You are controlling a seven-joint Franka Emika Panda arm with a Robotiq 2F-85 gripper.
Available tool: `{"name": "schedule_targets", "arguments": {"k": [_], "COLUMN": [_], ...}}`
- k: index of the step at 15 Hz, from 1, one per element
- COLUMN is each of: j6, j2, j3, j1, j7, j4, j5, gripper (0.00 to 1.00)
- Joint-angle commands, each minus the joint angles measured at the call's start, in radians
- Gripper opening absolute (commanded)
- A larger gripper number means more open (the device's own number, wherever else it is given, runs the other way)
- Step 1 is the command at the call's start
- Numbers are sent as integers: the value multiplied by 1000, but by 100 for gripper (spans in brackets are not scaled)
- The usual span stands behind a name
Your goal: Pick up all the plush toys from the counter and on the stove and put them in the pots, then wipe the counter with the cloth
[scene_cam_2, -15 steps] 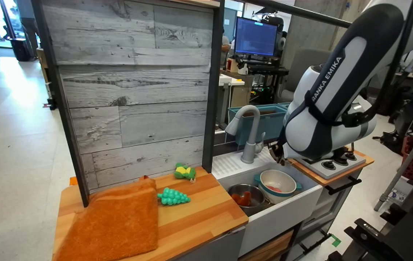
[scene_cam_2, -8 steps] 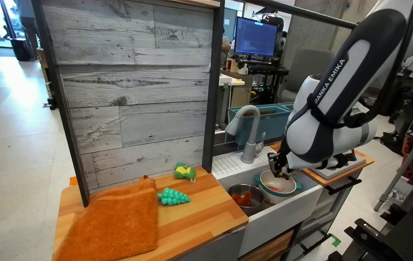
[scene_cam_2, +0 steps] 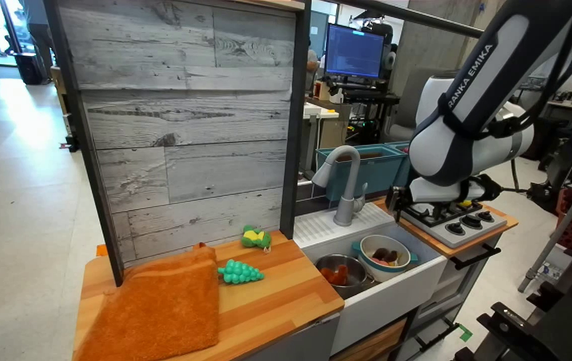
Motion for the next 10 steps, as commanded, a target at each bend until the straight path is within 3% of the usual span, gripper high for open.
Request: {"name": "schedule_targets", "arguments": {"k": [1, 2, 3, 4, 7, 10], "j6": [-116, -180, -272, -161, -249, -172], "j2": [-79, -97, -134, -66, -122, -185], "j3": [-173, -217, -222, -168, -198, -59], "j1": [75, 76, 31, 31, -13, -128], "j7": [117, 132, 85, 126, 115, -61], "j4": [-47, -51, -47, -9, -17, -49], "j5": [-56, -81, -121, -112, -154, -173], "gripper": [100, 100, 100, 100, 100, 100]}}
